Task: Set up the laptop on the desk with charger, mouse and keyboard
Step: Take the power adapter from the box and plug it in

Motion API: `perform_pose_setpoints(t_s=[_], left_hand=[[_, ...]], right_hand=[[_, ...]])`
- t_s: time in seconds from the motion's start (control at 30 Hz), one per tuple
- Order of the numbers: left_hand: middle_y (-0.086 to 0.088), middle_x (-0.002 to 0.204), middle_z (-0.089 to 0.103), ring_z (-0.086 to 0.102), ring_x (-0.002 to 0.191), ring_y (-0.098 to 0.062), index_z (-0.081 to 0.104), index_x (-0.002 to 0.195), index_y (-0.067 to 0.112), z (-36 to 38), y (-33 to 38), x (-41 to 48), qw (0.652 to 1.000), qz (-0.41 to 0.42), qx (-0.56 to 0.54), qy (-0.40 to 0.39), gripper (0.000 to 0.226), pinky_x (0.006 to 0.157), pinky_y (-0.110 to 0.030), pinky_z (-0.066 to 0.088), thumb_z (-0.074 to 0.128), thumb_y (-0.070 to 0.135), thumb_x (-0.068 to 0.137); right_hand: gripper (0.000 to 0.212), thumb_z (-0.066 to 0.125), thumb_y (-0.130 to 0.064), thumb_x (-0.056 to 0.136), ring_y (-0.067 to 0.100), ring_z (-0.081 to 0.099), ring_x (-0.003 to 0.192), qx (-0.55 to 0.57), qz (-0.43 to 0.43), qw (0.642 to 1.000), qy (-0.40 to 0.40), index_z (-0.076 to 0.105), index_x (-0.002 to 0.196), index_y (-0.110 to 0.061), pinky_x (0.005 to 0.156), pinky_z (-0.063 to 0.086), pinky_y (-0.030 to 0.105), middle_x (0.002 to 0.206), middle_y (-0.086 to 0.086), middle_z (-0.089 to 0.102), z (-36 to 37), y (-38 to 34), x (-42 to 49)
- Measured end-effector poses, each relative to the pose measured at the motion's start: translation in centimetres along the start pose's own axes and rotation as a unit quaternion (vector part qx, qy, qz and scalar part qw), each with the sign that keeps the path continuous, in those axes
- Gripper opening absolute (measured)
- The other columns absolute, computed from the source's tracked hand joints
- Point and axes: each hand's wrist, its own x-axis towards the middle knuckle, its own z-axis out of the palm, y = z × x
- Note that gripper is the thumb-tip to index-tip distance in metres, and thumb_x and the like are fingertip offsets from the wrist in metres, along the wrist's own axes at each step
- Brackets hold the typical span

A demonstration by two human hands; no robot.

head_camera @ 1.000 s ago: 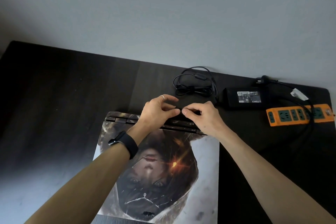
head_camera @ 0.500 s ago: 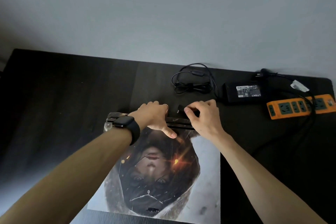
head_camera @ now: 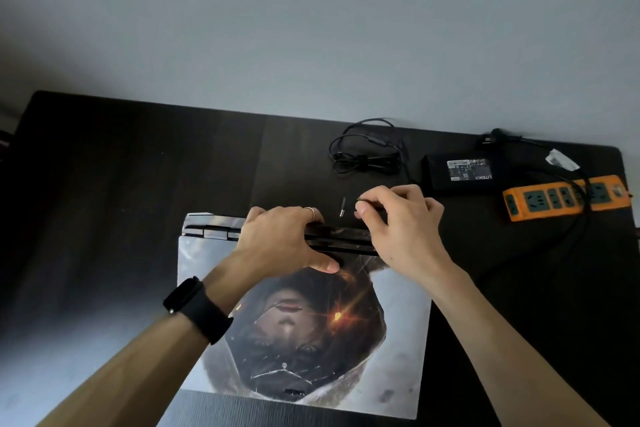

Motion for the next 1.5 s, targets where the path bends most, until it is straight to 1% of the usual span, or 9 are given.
perform_pose_setpoints(t_s=[0.37,0.57,0.67,0.77,0.87,0.97,1.1,1.23,1.5], left_hand=[[0.022,0.096,0.058,0.050,0.099,-0.007,0.058,0.113,0.042,0.6,-0.1,-4.0,0.993,0.029,-0.018,0.109,0.069,0.095,-0.031,0.025,0.067,0.081,0.057],[0.022,0.094,0.057,0.050,0.099,-0.007,0.059,0.112,0.042,0.7,0.0,-4.0,0.994,0.027,-0.028,0.099,0.069,0.094,-0.030,0.023,0.069,0.080,0.055],[0.022,0.090,0.054,0.049,0.097,-0.007,0.059,0.110,0.041,0.8,0.1,-3.8,0.995,0.028,-0.025,0.095,0.068,0.095,-0.031,0.024,0.070,0.079,0.055],[0.022,0.088,0.054,0.049,0.096,-0.007,0.060,0.110,0.041,0.7,0.2,-3.5,0.995,0.028,-0.032,0.088,0.068,0.096,-0.032,0.025,0.071,0.078,0.054],[0.023,0.084,0.054,0.048,0.095,-0.006,0.061,0.109,0.041,0.6,0.1,-3.2,0.996,0.022,-0.041,0.078,0.067,0.096,-0.032,0.026,0.073,0.077,0.054],[0.022,0.080,0.056,0.050,0.094,-0.007,0.061,0.108,0.041,0.5,0.1,-2.9,0.996,0.017,-0.049,0.073,0.065,0.098,-0.033,0.028,0.075,0.075,0.054],[0.019,0.082,0.063,0.054,0.094,-0.007,0.062,0.106,0.040,0.6,0.2,-2.3,0.997,0.017,-0.046,0.067,0.063,0.094,-0.032,0.027,0.075,0.074,0.054],[0.019,0.079,0.061,0.054,0.088,-0.007,0.061,0.106,0.041,1.0,-0.2,-1.6,0.998,0.015,-0.038,0.055,0.064,0.093,-0.032,0.028,0.074,0.075,0.054],[0.016,0.102,0.067,0.058,0.098,-0.013,0.060,0.117,0.036,2.7,-1.3,3.1,0.998,0.007,-0.049,-0.044,0.071,0.091,-0.035,0.033,0.077,0.071,0.058]], right_hand=[[0.010,0.060,-0.029,0.096,0.014,0.046,0.115,0.005,-0.032,0.999,0.033,0.063,0.105,-0.033,0.096,0.017,0.034,0.095,-0.016,0.060,-1.0,-1.9,-3.3],[0.011,0.061,-0.028,0.095,0.016,0.047,0.112,-0.016,-0.043,0.999,0.027,0.066,0.105,-0.031,0.094,0.018,0.035,0.087,-0.021,0.057,-1.2,-1.6,-3.8],[0.024,0.053,-0.032,0.097,0.012,0.045,0.113,-0.038,-0.062,0.997,0.022,0.063,0.116,-0.040,0.096,0.020,0.035,0.088,-0.020,0.063,-1.2,-1.5,-3.9],[0.032,0.050,-0.041,0.094,0.012,0.047,0.119,-0.035,-0.082,0.996,-0.002,0.061,0.124,-0.040,0.099,0.024,0.035,0.106,-0.019,0.065,-1.4,-1.6,-4.0],[0.054,0.056,-0.058,0.084,0.007,0.043,0.128,-0.044,-0.104,0.990,-0.087,0.050,0.135,-0.042,0.108,0.025,0.037,0.125,-0.022,0.060,-2.0,-1.2,-3.9],[0.068,0.074,-0.048,0.080,0.006,0.048,0.124,0.007,-0.091,0.986,-0.137,0.047,0.142,-0.039,0.109,0.035,0.041,0.127,-0.021,0.060,-2.5,-0.7,-3.5],[0.068,0.079,-0.043,0.079,0.003,0.048,0.115,0.017,-0.081,0.988,-0.132,0.051,0.141,-0.040,0.112,0.027,0.037,0.123,-0.022,0.062,-2.4,-0.5,-2.9],[0.065,0.081,-0.042,0.077,-0.006,0.044,0.102,0.025,-0.063,0.988,-0.141,0.056,0.136,-0.040,0.108,0.025,0.036,0.102,-0.031,0.055,-2.0,0.0,-2.3],[0.064,0.064,-0.054,0.084,0.013,0.046,0.122,-0.024,-0.042,0.986,-0.157,0.044,0.144,-0.041,0.103,0.029,0.043,0.128,-0.015,0.058,2.6,2.2,-0.8]])
